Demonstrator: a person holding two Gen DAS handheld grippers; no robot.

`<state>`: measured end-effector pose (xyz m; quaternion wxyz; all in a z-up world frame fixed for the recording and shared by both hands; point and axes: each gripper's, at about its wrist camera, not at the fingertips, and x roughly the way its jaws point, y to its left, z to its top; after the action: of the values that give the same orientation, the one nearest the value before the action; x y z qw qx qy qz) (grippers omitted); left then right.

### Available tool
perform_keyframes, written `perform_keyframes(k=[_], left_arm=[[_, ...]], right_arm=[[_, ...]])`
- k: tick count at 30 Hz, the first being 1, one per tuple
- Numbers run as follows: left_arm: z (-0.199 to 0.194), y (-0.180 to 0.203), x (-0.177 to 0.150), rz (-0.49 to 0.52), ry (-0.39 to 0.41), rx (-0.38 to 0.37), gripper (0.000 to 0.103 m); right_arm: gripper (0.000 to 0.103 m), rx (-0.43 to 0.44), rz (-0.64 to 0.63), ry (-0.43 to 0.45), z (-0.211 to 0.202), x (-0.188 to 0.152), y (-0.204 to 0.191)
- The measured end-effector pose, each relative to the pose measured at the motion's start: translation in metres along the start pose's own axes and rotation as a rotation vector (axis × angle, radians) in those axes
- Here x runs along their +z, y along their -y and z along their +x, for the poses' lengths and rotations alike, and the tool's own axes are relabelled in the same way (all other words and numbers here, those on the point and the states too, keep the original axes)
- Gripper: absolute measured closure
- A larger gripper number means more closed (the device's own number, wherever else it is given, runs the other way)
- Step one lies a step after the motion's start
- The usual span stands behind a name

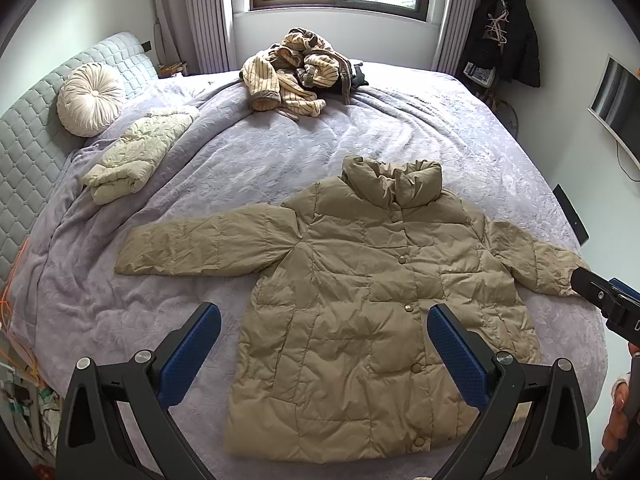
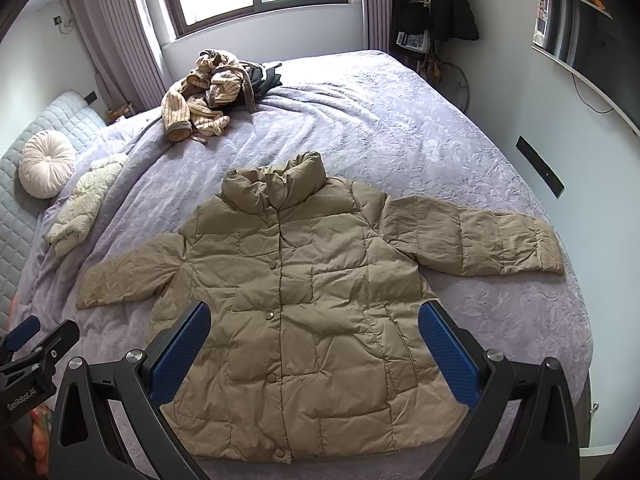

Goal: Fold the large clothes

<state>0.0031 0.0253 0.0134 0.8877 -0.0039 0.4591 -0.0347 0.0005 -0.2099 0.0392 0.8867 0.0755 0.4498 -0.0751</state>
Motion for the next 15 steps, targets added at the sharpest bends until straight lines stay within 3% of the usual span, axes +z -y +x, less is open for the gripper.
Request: perform_keyframes(k=[15], left_arm=[[0.0012, -0.0036, 0.0003, -0.003, -0.002, 0.001, 0.0]], right_arm=[[0.0, 0.0, -0.002, 0.0, -0.001, 0.0007, -0.0004]])
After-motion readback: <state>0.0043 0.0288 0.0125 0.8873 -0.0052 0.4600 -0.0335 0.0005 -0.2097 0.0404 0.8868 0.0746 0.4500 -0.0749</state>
